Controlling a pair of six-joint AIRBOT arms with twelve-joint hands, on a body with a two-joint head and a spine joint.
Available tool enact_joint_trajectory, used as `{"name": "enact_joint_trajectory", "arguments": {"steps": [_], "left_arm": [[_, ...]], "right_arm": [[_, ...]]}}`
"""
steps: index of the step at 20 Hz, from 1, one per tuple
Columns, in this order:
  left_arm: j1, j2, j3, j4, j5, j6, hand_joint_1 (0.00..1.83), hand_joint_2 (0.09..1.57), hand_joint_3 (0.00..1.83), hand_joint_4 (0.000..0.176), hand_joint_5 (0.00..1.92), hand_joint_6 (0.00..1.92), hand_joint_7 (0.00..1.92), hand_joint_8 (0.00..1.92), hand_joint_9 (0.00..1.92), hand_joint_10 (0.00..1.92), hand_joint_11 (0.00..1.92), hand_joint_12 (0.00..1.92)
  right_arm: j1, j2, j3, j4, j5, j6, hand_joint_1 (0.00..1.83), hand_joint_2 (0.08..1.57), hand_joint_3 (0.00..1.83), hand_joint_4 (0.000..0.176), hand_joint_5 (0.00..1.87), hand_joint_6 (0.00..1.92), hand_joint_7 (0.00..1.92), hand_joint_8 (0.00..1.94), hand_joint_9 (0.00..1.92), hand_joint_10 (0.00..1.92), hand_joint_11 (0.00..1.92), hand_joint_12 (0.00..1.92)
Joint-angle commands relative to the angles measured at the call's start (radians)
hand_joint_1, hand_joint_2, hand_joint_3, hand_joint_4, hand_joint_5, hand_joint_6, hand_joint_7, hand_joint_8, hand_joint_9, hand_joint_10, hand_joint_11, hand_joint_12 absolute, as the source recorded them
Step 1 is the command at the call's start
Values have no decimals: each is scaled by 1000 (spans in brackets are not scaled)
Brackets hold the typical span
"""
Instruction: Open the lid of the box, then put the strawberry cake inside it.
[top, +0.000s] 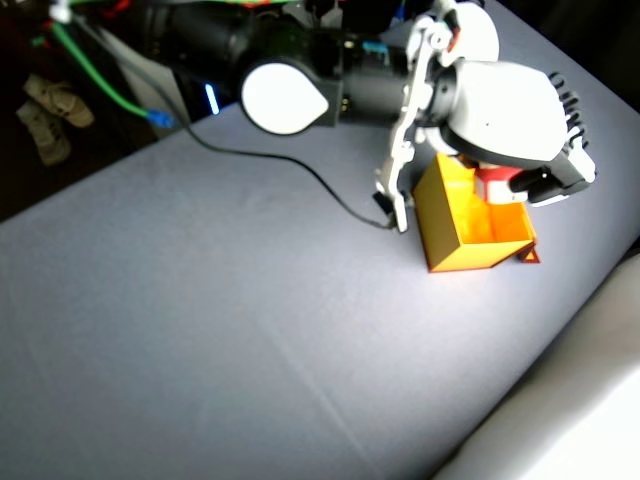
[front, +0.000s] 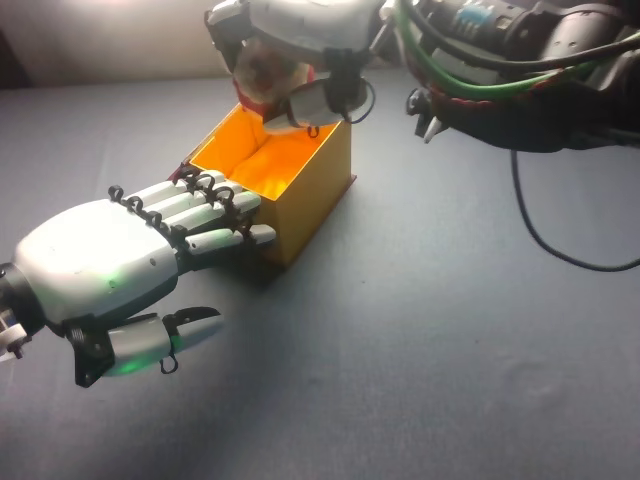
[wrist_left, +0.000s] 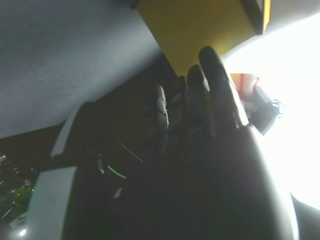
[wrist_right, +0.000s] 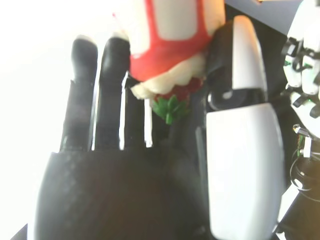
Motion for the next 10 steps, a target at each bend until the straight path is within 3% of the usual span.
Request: {"name": "enact_joint_trajectory", "arguments": {"steps": [1,2,3,4,5,6,8,10], "left_arm": [[-9,-2,6,-12,-109,-2,324,1493,3,0,252,16,46,13,1,0,0,9],[-9,-3,6,-12,-109,-2,399,1486,0,0,229,5,35,6,0,0,0,1],[-9,-3,7,-12,-109,-3,387,1486,0,0,205,1,40,7,16,7,6,4],[-9,-5,8,-12,-107,-4,381,1482,0,0,230,13,64,16,38,16,9,6],[-10,-5,8,-12,-104,-4,278,1503,7,0,228,13,80,19,27,12,1,0],[-11,-5,8,-12,-101,-5,234,1513,8,0,170,2,82,16,24,11,0,0],[-11,-5,8,-12,-99,-8,259,1508,2,0,151,7,64,6,30,14,0,0],[-11,-5,8,-12,-97,-9,173,1521,5,0,142,23,97,24,30,15,0,0]], "right_arm": [[15,3,10,19,89,1,1170,1319,1,0,549,1320,712,1686,709,1624,607,1916],[15,-7,23,27,73,1,1268,1290,0,0,412,653,677,1558,739,1577,657,1873],[15,-18,32,27,58,1,1187,1308,0,0,561,1331,654,1550,730,1585,701,1868],[15,-25,38,27,50,1,1179,1315,0,0,523,1362,728,1609,759,1482,725,1800],[15,-32,44,27,40,1,1195,1279,0,0,602,1291,781,1548,774,1313,686,1712],[13,-40,50,27,31,1,1299,1273,2,0,606,1288,687,1494,712,1571,535,1648],[10,-48,61,27,15,1,1330,1250,0,0,626,1408,699,1361,743,1521,486,1402],[10,-52,66,27,4,1,1324,1270,1,0,655,1279,646,1488,668,1656,460,1611]]}}
